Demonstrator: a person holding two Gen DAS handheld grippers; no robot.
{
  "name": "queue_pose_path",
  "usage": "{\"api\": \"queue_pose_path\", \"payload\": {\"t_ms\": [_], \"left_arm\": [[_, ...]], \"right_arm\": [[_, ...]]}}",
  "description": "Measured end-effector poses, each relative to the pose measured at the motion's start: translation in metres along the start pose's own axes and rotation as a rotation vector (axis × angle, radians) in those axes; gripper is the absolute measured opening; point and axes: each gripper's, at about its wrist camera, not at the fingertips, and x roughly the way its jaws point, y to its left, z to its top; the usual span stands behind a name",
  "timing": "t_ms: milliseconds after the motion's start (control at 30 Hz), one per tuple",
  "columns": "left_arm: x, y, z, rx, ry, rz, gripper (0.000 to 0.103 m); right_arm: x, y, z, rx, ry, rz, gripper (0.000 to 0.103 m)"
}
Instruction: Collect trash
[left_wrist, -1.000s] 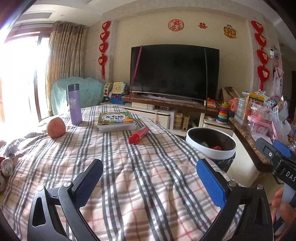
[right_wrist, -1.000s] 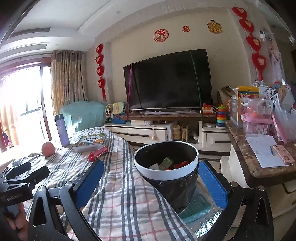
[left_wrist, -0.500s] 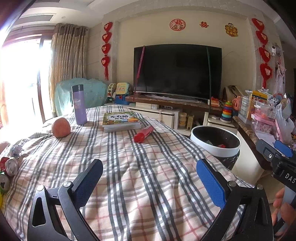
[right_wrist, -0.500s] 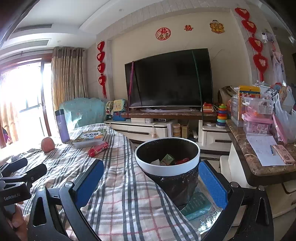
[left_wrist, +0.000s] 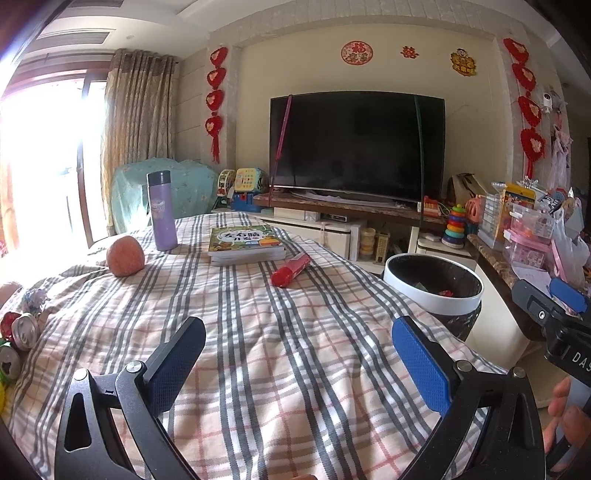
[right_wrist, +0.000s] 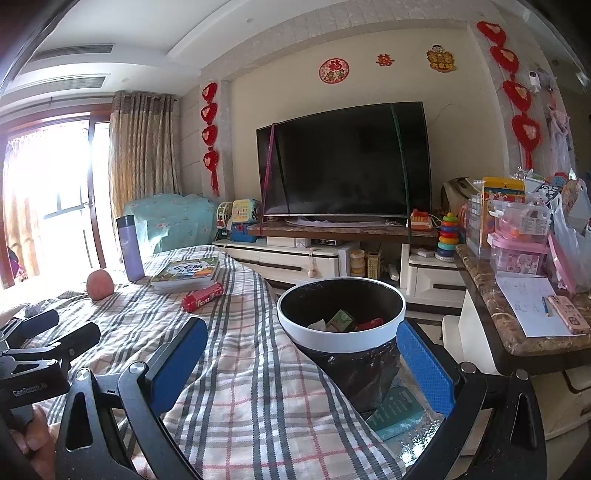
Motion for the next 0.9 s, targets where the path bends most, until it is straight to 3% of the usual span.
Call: {"api": "queue_pose_path", "payload": {"t_ms": [900], "left_arm": [[-0.0007,0.0014,-0.0018,0.010,-0.013,-0.004,0.102]], "right_arm": [[0.0005,0.0027,0.0002,-0.002,-0.003,0.010,0.103]]}}
